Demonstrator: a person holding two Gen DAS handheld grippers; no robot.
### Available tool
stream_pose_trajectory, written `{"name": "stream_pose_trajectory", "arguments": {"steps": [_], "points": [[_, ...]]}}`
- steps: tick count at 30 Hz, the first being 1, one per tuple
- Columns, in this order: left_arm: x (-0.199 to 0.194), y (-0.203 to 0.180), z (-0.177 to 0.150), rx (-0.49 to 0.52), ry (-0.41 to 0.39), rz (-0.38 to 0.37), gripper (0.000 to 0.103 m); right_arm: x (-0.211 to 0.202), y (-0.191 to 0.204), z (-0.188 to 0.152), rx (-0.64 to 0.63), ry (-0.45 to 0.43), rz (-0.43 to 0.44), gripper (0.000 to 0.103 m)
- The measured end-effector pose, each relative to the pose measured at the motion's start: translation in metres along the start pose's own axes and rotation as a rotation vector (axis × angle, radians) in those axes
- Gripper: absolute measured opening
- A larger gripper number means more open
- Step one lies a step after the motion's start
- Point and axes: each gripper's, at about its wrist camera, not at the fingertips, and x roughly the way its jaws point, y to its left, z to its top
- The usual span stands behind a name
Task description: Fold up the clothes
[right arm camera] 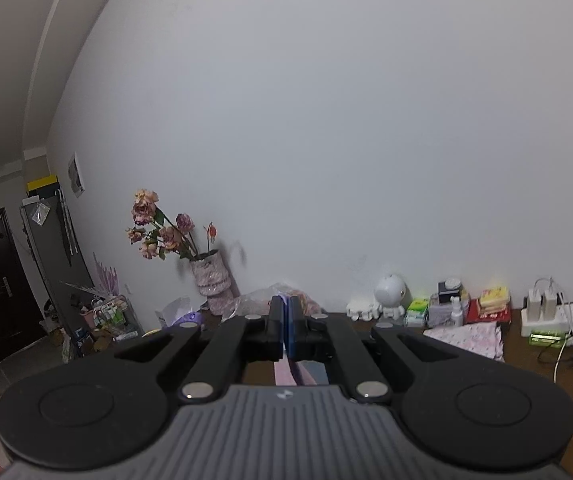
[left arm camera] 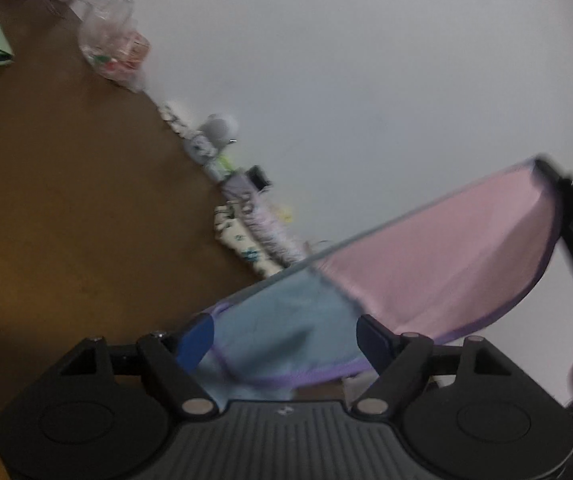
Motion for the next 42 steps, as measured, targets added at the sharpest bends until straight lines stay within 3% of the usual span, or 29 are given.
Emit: {"name": "stream_pose_trajectory", "arguments": {"steps": [1, 4, 11, 16, 19, 27, 28, 29, 30, 32, 37, 40, 42], "points": [[-0.004, 0.004, -0.005, -0.012, 0.004, 0.030, 0.078, -0.002, 0.005, 0.001, -0.008, -0.004, -0.003, 0.002], [-0.018, 0.019, -0.022, -0.083, 0.053, -0.001, 0.079, -0.011, 0.020, 0.006, -0.030, -0.022, -0.010, 0.002], [-0.007, 0.070, -0.040, -0.292, 0.005, -0.016, 0.084, -0.025, 0.044, 0.009, -0.045, -0.074, 0.018, 0.002], [-0.001, 0.088, -0.045, -0.477, 0.039, -0.171, 0.087, -0.024, 0.053, 0.010, -0.045, -0.068, 0.023, 0.002], [0.002, 0.102, -0.046, -0.593, -0.005, -0.243, 0.088, -0.027, 0.057, 0.008, -0.053, -0.070, 0.028, 0.002], [0.000, 0.096, -0.020, -0.659, -0.124, -0.375, 0.086, -0.032, 0.062, 0.005, -0.064, -0.060, 0.036, 0.002], [0.002, 0.093, -0.016, -0.648, -0.129, -0.376, 0.084, -0.032, 0.061, 0.005, -0.063, -0.059, 0.035, 0.002], [0.003, 0.090, -0.011, -0.628, -0.129, -0.375, 0.072, -0.032, 0.059, 0.005, -0.061, -0.059, 0.033, 0.002], [0.006, 0.085, -0.006, -0.598, -0.123, -0.373, 0.044, -0.032, 0.057, 0.005, -0.060, -0.058, 0.032, 0.002], [0.010, 0.076, 0.005, -0.538, -0.110, -0.367, 0.004, -0.032, 0.054, 0.005, -0.057, -0.056, 0.029, 0.002], [0.011, 0.058, 0.043, -0.459, -0.188, -0.437, 0.002, -0.032, 0.045, 0.005, -0.049, -0.052, 0.023, 0.002], [0.012, 0.029, 0.097, -0.318, -0.264, -0.487, 0.002, -0.029, 0.037, 0.015, -0.051, -0.063, -0.001, 0.002], [0.007, 0.013, 0.126, -0.277, -0.304, -0.498, 0.002, -0.028, 0.031, 0.023, -0.047, -0.078, -0.011, 0.002]]}}
